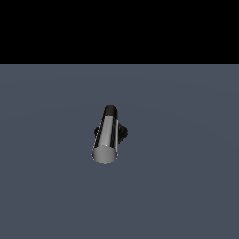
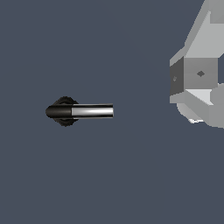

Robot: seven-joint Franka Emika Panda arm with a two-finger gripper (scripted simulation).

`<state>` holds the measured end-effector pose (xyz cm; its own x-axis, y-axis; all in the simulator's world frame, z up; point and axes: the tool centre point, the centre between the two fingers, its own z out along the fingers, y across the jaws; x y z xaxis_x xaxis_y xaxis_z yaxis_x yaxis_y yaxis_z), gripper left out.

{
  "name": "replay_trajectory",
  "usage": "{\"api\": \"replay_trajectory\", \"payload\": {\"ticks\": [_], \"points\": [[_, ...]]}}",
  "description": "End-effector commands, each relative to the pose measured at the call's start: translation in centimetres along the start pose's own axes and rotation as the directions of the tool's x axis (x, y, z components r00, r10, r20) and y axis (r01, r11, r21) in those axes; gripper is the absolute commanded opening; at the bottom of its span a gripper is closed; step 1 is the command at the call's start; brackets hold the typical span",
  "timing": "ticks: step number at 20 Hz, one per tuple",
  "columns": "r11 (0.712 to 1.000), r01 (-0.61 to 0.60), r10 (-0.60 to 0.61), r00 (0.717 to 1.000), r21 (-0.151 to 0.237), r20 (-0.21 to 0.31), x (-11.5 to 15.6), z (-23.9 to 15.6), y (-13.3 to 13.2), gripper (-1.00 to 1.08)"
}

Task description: Turn on the faucet by rotating a designated handle.

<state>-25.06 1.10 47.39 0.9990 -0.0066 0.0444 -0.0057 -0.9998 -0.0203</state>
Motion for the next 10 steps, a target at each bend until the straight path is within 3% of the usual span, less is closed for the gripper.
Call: {"api": "replay_trajectory", "payload": {"ticks": [1, 10], "points": [[1.0, 0.004, -0.004, 1.0, -0.001, 0.002, 0.2, 1.3, -0.2, -1.0], [1.0, 0.024, -0.024, 1.0, -0.004, 0.011, 1.1, 8.5, -1.5, -1.0]]}}
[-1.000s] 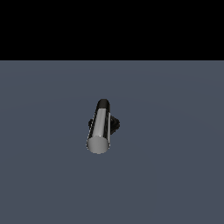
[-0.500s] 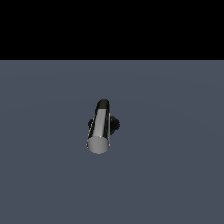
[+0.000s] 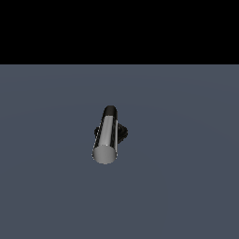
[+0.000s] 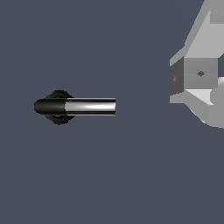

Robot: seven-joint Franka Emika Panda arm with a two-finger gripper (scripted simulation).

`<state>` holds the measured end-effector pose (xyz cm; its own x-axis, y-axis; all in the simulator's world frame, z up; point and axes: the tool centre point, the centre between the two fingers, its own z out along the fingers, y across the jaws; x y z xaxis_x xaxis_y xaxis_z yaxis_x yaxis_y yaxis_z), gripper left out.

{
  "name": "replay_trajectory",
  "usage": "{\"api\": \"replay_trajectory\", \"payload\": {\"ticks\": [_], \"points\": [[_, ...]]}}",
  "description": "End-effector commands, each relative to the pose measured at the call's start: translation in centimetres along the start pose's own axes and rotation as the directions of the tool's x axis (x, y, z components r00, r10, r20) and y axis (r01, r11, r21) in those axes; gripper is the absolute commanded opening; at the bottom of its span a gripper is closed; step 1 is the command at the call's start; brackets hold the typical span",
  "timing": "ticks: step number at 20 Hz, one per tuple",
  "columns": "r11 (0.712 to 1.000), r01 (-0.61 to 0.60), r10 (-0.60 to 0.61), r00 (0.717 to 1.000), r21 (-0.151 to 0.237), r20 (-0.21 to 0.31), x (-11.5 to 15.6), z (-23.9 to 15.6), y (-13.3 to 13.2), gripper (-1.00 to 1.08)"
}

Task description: Turn on the faucet by rotating a designated handle.

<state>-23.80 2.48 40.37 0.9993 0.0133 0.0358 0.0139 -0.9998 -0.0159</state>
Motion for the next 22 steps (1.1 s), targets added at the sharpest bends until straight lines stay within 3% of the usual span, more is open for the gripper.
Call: {"api": "replay_trajectory", "payload": {"ticks": [1, 22], "points": [[1.0, 0.006, -0.006, 1.0, -0.001, 0.003, 0.3, 2.3, -0.4, -1.0], [0.998, 0.055, -0.055, 0.998, -0.008, 0.023, 2.6, 19.1, -3.5, -1.0]]}}
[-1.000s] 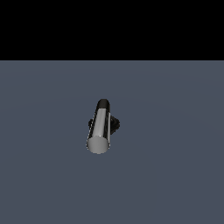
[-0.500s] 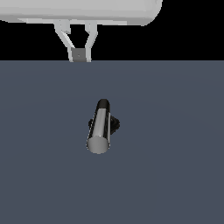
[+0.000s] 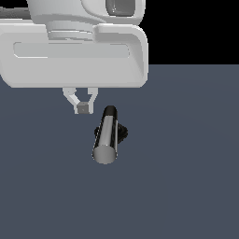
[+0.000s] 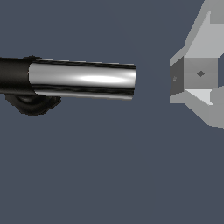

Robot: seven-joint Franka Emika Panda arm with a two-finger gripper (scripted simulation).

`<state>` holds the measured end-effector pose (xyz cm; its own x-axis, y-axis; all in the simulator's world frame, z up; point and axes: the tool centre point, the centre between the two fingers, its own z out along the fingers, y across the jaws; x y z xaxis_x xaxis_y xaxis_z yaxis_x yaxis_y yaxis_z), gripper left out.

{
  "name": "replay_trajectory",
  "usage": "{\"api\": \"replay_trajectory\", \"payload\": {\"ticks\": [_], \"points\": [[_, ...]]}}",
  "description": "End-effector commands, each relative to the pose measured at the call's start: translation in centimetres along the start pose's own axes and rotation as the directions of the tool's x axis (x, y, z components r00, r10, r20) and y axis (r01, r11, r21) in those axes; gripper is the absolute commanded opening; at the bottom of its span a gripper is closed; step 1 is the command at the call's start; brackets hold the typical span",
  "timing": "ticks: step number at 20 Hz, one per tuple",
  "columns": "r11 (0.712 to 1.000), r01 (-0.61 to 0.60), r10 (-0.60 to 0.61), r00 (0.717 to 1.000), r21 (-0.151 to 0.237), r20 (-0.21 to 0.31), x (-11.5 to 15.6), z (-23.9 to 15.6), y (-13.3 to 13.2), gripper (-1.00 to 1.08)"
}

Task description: Turn on the faucet by rotating a designated handle.

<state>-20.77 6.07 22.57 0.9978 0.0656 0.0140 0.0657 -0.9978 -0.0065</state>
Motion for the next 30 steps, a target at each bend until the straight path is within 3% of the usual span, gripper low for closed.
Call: {"api": "replay_trajectory", "payload": {"ticks": [1, 15, 30], "points": [[1.0, 0.006, -0.006, 1.0, 0.0, 0.002, 0.3, 1.9, -0.4, -1.0], [1.0, 0.03, -0.03, 0.999, -0.002, 0.012, 1.9, 10.0, -1.9, -1.0], [0.999, 0.035, -0.035, 0.999, -0.004, 0.014, 2.5, 12.2, -2.3, -1.0]]}}
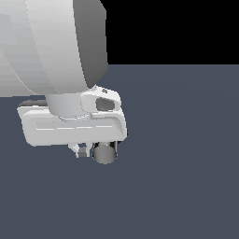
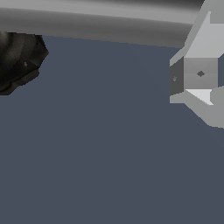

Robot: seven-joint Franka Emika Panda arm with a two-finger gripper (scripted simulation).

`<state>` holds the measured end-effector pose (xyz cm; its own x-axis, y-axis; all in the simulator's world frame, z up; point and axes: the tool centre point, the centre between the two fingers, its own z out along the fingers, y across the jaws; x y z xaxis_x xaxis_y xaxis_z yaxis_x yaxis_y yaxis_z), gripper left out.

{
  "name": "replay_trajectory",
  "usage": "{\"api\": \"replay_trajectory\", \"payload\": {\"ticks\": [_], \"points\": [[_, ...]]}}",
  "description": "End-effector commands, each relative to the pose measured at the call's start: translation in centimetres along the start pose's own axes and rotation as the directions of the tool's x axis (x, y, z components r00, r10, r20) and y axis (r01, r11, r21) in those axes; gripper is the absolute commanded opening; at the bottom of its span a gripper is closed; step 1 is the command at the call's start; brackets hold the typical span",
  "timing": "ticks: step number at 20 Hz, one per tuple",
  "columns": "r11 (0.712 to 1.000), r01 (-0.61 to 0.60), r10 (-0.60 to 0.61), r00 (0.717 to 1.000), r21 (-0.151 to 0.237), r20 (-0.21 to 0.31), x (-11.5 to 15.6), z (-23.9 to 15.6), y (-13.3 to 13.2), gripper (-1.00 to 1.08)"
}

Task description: Turn on the faucet by rotating a designated handle.

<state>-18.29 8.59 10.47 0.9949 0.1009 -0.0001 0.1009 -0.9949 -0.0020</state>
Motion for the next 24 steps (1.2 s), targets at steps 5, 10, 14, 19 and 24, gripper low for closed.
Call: {"api": "replay_trajectory", "payload": {"ticks": [5, 10, 14, 19, 24], "points": [[1.0, 0.0, 0.0, 1.0, 0.0, 0.0, 0.1, 0.0, 1.9, -1.0], [1.0, 0.0, 0.0, 1.0, -0.001, 0.0, 0.3, 0.0, 4.2, -1.0], [1.0, 0.0, 0.0, 1.0, -0.001, 0.0, 0.4, 0.0, 6.1, -1.0], [1.0, 0.0, 0.0, 1.0, -0.001, 0.0, 0.6, 0.0, 8.5, -1.0], [1.0, 0.0, 0.0, 1.0, -0.001, 0.0, 0.8, 0.0, 10.9, -1.0]]}}
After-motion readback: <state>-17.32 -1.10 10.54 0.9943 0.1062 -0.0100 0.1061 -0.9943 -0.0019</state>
